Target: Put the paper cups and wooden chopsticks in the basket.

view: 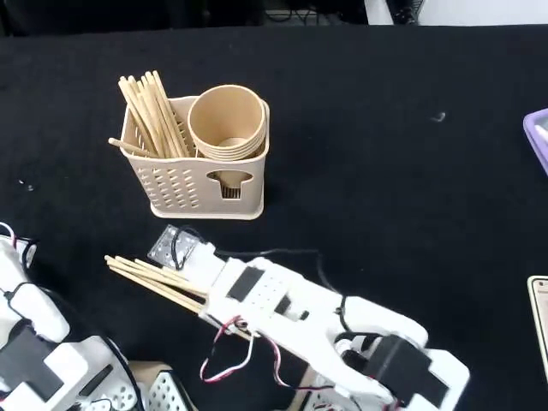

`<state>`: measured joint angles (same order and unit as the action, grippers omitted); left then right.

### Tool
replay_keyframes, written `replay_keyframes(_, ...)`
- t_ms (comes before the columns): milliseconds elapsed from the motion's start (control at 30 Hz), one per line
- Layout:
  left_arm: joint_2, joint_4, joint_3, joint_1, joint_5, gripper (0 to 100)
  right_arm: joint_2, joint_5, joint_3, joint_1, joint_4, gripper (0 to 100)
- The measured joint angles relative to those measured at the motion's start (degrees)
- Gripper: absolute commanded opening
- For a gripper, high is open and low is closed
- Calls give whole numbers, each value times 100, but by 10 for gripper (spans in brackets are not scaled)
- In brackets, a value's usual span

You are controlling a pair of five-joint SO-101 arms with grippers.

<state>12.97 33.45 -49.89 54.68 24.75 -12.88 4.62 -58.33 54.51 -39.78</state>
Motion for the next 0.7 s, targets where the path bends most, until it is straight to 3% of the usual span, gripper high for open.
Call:
replay_keyframes(233, 0, 0, 0, 0, 0, 170, 141, 1029, 211, -9, -44, 11)
replay_keyframes(467, 0, 0, 0, 0, 0, 170, -220, 1160, 334, 0, -853, 11)
replay_keyframes(700, 0, 0, 0, 0, 0, 170, -1160, 1688, 334, -914, -1345, 11)
